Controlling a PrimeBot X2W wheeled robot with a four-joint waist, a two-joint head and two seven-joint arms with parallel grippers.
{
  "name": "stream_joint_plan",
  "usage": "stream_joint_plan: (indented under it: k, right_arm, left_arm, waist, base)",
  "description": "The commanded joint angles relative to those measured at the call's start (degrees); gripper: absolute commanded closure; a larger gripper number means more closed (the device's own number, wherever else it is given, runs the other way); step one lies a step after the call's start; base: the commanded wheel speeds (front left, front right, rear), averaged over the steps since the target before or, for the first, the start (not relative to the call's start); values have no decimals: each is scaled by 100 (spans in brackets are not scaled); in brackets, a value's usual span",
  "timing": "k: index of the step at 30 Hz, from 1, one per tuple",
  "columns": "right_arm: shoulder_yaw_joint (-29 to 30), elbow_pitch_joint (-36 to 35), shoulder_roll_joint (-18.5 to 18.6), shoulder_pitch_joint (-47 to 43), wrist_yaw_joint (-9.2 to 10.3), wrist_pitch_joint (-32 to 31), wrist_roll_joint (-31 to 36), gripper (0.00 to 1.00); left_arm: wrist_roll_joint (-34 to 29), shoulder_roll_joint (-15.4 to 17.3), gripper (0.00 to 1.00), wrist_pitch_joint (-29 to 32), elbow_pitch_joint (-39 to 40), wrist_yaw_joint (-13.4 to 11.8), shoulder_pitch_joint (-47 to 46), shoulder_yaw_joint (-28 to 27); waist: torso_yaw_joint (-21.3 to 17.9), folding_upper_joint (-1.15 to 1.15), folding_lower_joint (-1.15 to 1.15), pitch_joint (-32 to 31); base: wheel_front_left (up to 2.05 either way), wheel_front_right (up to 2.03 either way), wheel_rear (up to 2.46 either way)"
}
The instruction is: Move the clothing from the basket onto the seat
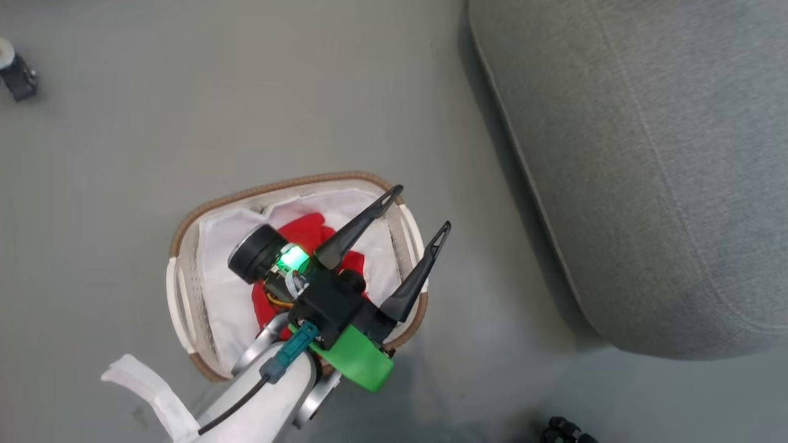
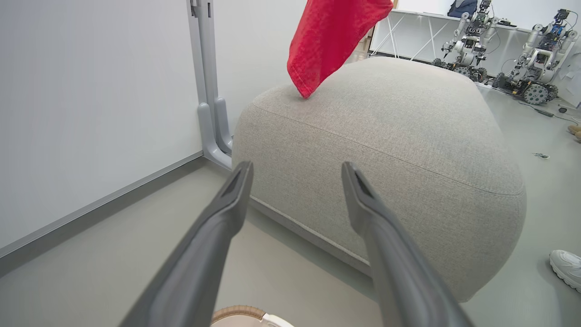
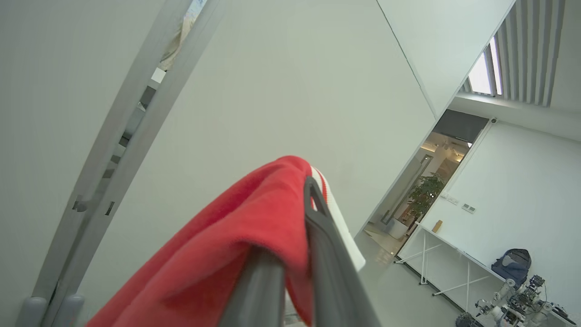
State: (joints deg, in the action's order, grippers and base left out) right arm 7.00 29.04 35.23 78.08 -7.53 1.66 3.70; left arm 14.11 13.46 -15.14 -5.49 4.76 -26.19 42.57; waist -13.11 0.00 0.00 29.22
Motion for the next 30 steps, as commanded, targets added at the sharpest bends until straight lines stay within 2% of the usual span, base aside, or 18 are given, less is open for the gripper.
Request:
stream_joint_plan:
  k: [1,3,6,12,16,23,24,26,27,30]
  right_arm:
    - [84,52,64,72,8,-42,86,100]
    - [253,183,110,23,8,-34,138,100]
    - [626,469,-63,-241,8,140,171,100]
    - [1344,1194,-745,-732,8,674,492,100]
    - [1543,1600,-1166,-912,8,983,756,100]
    - [1676,2072,-1590,-1211,8,1272,1184,100]
    - [1703,2106,-1645,-1238,8,1294,1228,97]
    - [1693,2148,-1750,-1299,8,1323,1309,55]
    - [1694,2151,-1790,-1328,8,1339,1312,0]
    - [1654,1996,-1901,-1432,8,1358,1288,0]
  left_arm:
    - [-55,-2,0,-2,89,25,-167,-13]
    - [-126,-4,0,-1,168,42,-207,6]
    - [-224,27,0,-1,252,69,-309,30]
    - [-315,39,0,-1,219,104,-433,53]
    - [-364,35,0,-1,191,100,-451,44]
    - [-357,61,0,-1,136,75,-435,-69]
    - [-358,58,0,-1,117,70,-427,-82]
    - [-360,46,0,-1,91,60,-413,-100]
    - [-359,39,0,-1,82,58,-404,-104]
    - [-336,19,0,-1,62,42,-361,-134]
  waist:
    - [320,0,0,506]
    - [363,0,0,684]
    - [413,0,0,919]
    - [512,0,0,1201]
    - [550,0,0,1280]
    - [509,0,0,1282]
    - [495,0,0,1271]
    - [467,0,0,1236]
    - [456,0,0,1219]
    - [405,0,0,1137]
  base:
    - [0,0,0]
    - [0,0,0]
    - [0,0,0]
    - [0,0,0]
    - [0,0,0]
    - [0,0,0]
    - [0,0,0]
    - [0,0,0]
    - [0,0,0]
    - [0,0,0]
